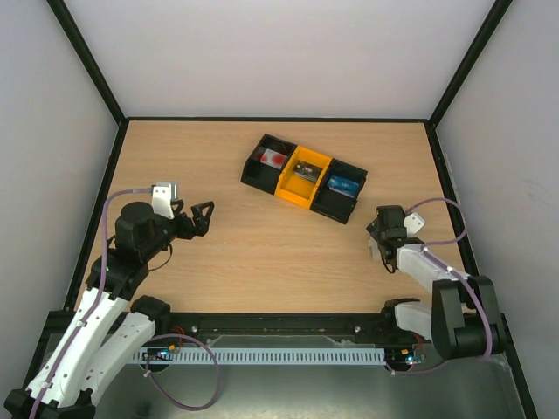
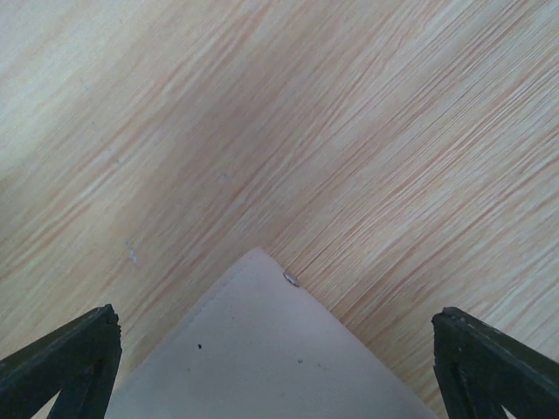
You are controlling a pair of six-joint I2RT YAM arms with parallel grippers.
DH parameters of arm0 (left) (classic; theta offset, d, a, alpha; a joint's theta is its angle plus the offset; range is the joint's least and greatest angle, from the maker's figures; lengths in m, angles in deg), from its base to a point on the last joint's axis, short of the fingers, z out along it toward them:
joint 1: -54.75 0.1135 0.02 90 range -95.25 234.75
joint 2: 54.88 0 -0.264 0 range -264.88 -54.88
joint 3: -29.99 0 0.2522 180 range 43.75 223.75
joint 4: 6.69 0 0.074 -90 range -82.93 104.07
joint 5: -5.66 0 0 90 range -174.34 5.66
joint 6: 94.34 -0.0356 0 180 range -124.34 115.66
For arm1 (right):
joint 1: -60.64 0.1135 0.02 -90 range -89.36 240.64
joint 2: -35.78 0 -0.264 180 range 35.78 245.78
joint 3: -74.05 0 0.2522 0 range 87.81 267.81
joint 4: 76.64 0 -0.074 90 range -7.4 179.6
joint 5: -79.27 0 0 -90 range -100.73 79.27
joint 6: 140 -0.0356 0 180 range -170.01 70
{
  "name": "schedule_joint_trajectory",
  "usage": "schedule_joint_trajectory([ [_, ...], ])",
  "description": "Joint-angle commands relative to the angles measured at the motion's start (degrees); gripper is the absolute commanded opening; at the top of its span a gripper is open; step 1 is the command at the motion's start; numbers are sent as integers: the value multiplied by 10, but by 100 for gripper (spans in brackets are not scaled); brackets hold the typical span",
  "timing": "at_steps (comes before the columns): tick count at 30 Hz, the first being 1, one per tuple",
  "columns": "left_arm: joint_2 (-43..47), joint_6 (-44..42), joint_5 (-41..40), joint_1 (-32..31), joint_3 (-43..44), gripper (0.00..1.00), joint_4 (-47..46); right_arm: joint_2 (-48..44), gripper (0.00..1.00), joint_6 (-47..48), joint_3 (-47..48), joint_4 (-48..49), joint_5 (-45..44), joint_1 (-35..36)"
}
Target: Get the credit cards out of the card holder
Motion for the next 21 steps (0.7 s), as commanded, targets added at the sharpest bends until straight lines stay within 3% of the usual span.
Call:
schedule_joint_trajectory([
  [1, 3, -7, 3, 3, -7, 100, -4, 35, 94, 16, 24, 1, 37, -6],
  [10, 0, -6, 3, 3, -6, 100, -4, 54, 92, 77, 39, -28, 155, -1],
  [21, -12, -6, 6, 3, -7, 100, -4, -32, 86, 62, -6, -54, 212, 111],
])
